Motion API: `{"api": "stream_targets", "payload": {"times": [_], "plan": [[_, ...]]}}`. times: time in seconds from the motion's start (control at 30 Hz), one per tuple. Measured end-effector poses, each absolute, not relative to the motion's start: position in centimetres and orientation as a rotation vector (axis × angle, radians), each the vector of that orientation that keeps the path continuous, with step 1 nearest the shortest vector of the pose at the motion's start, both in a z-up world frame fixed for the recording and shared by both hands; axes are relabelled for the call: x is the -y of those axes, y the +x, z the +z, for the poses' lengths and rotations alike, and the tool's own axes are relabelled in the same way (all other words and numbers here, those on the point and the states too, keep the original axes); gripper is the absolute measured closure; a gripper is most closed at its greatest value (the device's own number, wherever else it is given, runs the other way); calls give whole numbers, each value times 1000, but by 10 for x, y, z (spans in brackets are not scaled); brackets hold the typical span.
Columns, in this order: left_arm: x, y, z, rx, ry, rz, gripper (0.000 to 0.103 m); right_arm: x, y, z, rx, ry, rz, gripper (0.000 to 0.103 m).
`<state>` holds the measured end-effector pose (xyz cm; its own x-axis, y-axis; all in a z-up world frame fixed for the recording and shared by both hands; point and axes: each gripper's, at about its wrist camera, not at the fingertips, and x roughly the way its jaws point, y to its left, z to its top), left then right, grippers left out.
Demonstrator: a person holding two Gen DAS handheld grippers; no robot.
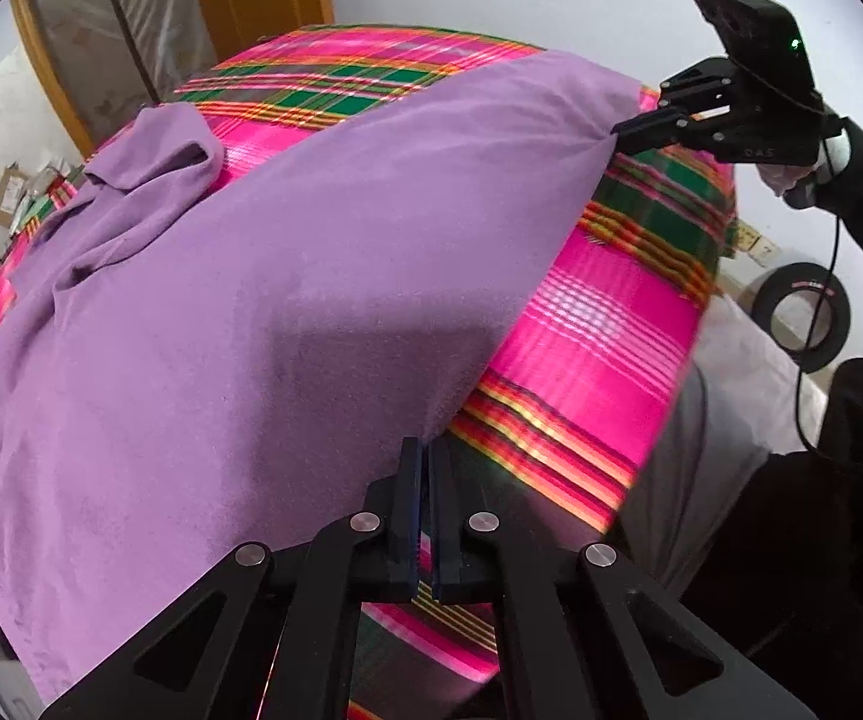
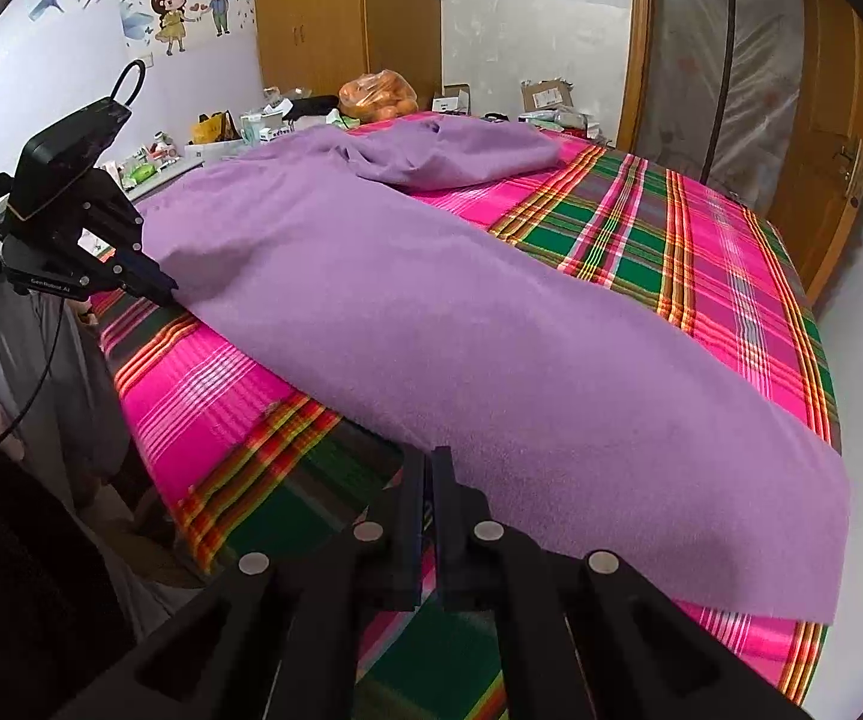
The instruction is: Fold clothes
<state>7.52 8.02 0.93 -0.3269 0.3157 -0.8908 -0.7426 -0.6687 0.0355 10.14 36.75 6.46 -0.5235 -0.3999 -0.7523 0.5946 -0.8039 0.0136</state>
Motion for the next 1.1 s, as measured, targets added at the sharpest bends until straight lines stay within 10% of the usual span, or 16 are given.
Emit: {"api": "stream_targets", "payload": {"times": [0.37, 0.67, 1.0, 1.1], "plan": [[-71, 76, 11, -451, -1273, 1968, 101, -402, 103, 67, -90, 1059, -2438, 97], [-53, 65, 38, -212, -1234, 2089, 100, -589, 104, 44, 984, 1262, -3010, 69], [-52, 53, 26, -190, -1289, 2104, 100, -631, 92, 10, 1487, 1151, -2697, 63], [-54, 52, 25, -194, -1296, 2106, 99, -637, 86, 6, 1528, 1126, -2684, 79]]}}
